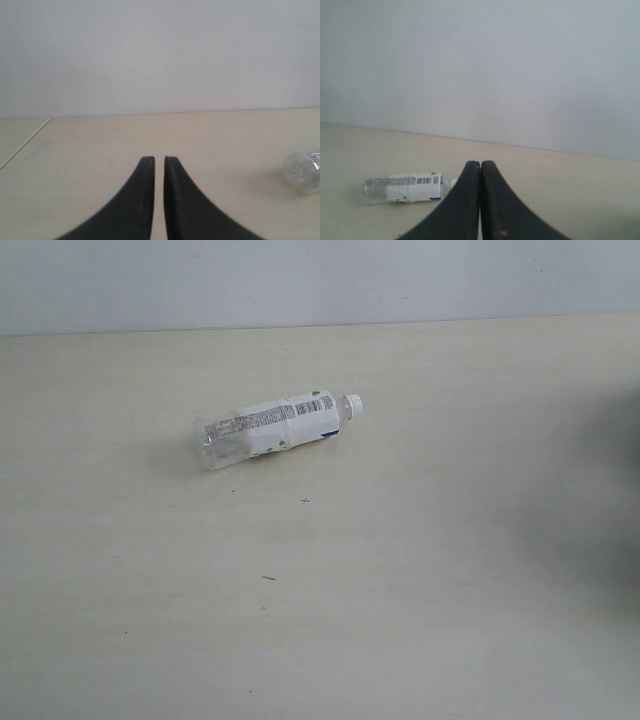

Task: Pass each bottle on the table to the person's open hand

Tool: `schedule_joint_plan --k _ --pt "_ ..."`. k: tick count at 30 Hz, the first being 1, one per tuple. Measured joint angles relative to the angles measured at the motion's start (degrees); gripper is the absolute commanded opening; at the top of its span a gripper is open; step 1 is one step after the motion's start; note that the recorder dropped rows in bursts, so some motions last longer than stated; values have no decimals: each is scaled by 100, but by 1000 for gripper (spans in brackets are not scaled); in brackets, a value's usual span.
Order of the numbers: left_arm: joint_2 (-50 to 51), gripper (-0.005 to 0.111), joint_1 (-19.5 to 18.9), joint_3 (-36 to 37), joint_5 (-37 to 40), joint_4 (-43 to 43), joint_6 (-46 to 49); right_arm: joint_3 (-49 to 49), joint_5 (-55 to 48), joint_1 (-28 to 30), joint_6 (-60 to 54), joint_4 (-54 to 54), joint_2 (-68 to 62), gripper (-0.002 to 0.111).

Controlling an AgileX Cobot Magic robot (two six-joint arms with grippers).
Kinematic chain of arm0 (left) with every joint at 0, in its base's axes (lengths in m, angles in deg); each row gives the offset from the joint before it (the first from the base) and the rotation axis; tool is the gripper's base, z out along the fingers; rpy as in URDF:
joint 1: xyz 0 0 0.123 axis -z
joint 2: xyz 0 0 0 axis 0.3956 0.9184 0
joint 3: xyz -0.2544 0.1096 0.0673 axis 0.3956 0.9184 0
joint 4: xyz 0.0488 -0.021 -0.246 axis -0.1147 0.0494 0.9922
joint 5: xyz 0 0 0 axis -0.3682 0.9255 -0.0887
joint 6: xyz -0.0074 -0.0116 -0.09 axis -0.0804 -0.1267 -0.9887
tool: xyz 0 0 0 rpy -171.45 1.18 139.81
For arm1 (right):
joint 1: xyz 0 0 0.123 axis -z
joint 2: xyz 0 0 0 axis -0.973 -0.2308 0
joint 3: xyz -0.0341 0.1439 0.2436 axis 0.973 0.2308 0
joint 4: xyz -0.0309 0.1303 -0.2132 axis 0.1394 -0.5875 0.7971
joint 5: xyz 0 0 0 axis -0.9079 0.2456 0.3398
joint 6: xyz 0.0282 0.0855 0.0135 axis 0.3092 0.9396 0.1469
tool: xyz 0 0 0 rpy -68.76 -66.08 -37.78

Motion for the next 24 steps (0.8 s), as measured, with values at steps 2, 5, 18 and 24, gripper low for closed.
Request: schedule_joint_plan --k 2,5,18,24 --pt "0 10 0 0 0 0 0 80 32 0 24 -14 0 0" --pt "0 10 0 0 0 0 0 126 65 0 38 -35 0 0" --pt "0 10 0 0 0 0 0 139 76 0 46 -46 0 0" --pt "0 10 0 0 0 0 0 139 76 0 50 -46 0 0"
